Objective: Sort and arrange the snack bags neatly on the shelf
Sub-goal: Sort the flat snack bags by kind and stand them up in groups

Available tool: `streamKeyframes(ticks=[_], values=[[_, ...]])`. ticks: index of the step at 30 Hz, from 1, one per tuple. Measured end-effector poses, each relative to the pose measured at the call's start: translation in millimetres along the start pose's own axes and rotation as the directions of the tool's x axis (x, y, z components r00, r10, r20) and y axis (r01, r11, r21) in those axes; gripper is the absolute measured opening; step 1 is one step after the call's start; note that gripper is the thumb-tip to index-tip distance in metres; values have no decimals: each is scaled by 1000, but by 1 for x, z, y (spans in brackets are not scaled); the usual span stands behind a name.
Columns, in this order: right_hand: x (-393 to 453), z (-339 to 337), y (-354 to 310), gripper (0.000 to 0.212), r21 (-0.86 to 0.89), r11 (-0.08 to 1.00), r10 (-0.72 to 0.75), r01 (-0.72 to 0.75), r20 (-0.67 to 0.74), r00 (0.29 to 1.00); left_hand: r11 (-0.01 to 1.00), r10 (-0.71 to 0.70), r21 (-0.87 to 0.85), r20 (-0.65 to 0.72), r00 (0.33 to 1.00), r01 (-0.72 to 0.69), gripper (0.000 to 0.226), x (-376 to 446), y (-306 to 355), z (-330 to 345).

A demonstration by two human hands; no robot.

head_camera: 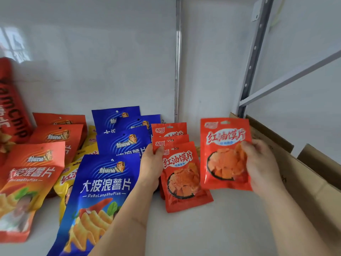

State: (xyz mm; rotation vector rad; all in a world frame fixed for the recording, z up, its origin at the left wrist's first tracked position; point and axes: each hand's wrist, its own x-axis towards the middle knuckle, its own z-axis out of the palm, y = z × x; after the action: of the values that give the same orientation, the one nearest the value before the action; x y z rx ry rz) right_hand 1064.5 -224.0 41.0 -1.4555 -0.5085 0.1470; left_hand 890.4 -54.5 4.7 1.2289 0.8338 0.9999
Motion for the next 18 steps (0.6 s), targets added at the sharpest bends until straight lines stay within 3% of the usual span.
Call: streamKeyframes(ticks=[4, 8, 18], values=[[-28, 22, 32, 19, -267, 963, 89, -41, 170, 981, 1000, 29, -10, -3, 1000, -29, 15, 0, -1, 0], [-40, 39, 57, 26, -382, 916, 225, -125, 229, 947, 998, 19, -54, 7, 1000, -18, 14, 0, -1, -1], [-46, 66, 61, 22, -358, 910, 275, -210, 142, 951, 999, 45, -18, 105, 993, -44, 24, 3, -7, 0]])
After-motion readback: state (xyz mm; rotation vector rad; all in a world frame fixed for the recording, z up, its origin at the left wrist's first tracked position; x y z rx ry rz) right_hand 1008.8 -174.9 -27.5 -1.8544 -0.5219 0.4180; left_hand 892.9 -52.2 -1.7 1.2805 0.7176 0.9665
